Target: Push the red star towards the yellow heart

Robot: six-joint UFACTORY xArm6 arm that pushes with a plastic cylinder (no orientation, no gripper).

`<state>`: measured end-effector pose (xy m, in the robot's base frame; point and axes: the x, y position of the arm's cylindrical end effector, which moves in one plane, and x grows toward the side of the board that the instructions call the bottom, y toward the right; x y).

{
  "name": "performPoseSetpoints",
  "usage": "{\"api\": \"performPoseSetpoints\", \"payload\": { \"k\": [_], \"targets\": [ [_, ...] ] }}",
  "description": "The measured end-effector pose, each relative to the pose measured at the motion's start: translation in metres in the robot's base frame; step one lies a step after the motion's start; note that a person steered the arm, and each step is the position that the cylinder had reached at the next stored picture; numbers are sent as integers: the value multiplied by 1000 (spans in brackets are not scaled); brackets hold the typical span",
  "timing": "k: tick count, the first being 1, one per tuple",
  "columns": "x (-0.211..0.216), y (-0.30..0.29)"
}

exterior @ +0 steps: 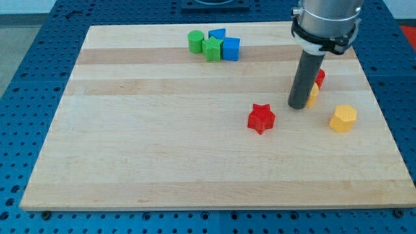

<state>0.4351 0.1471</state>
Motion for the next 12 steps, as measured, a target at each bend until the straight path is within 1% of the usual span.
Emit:
{"api": "performPoseSetpoints", "payload": {
  "k": [1,2,3,4,5,6,7,8,9,10,12],
  "targets": [
    [29,-48],
    [86,-73],
    [134,-89],
    [106,-143],
    [84,-145],
    [80,-137],
    [85,-117],
    [77,-103],
    [50,-94],
    [50,-69],
    [44,-48]
  ]
}}
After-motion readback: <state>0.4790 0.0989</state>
